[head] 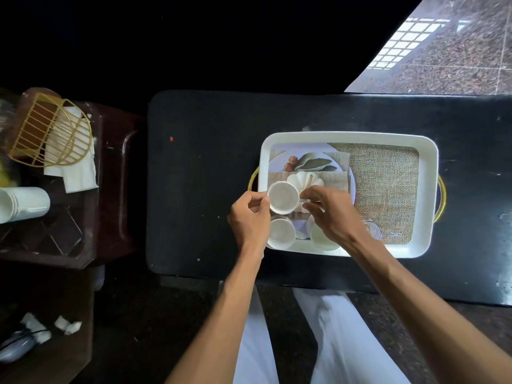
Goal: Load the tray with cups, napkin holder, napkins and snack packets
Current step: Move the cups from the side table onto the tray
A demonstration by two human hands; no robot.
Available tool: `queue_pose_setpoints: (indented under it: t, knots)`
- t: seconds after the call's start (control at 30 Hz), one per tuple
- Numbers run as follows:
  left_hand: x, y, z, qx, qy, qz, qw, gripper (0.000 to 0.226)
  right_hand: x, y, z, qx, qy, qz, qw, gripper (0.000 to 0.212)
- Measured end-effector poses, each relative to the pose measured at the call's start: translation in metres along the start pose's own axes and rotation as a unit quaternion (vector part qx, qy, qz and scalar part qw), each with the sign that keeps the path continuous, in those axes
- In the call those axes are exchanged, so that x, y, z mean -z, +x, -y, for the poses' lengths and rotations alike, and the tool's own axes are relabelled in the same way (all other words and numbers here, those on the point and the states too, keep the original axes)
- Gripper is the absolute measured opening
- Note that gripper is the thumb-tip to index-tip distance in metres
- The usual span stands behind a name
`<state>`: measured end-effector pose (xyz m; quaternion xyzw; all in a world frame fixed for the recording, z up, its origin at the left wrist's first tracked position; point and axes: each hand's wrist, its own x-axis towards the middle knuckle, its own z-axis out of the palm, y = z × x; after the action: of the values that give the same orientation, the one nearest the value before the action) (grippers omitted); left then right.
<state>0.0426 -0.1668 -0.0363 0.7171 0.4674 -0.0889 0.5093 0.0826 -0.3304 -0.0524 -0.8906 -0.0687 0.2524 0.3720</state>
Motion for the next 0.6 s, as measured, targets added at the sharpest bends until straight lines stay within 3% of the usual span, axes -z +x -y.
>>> queue_pose_setpoints:
  t: [0.3, 0.6]
  knots:
    - [0.008, 0.002, -0.002, 0.009, -0.002, 0.016, 1.0, 0.011, 0.004, 0.002, 0.003, -0.002, -0.021, 0.036, 0.999, 0.028]
    - [0.062, -0.001, -0.008, 0.025, -0.153, 0.029, 0.988, 0.015, 0.01, -0.009, 0.057, 0.061, -0.037, -0.028, 0.997, 0.035]
